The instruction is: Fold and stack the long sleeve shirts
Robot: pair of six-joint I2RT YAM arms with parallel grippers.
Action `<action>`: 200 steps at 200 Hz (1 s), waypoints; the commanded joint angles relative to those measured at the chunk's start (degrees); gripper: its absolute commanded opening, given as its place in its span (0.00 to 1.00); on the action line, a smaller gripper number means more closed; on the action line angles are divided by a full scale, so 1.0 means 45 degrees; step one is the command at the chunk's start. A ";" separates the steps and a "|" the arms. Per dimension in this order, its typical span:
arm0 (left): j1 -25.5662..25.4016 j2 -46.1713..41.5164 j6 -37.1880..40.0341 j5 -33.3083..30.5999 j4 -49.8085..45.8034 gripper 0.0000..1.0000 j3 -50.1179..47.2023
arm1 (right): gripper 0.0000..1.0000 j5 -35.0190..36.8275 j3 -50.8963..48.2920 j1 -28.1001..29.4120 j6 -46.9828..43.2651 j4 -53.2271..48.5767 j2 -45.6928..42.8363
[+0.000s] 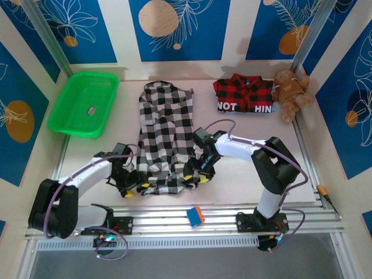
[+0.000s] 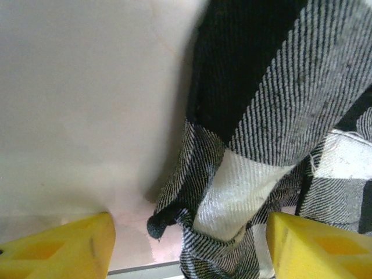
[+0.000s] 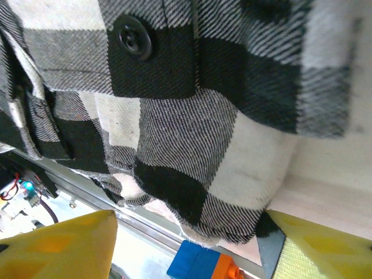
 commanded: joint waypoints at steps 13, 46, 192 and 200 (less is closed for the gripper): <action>-0.0165 0.0452 -0.0676 0.0786 0.1279 0.65 0.0086 | 0.60 -0.0673 -0.0034 0.0136 -0.0258 0.0095 0.0491; -0.0386 0.1088 -0.0721 0.1129 0.1767 0.55 0.0655 | 0.53 -0.0728 0.0209 0.0138 -0.0380 0.0038 0.0798; 0.0055 0.0752 0.0018 0.0801 -0.0150 0.00 0.2949 | 0.00 -0.0926 0.3325 -0.0819 -0.1400 -0.2724 0.0413; 0.0145 0.0829 -0.0036 0.0877 -0.0054 0.00 0.3168 | 0.00 -0.0975 0.3655 -0.0975 -0.1456 -0.2801 0.0464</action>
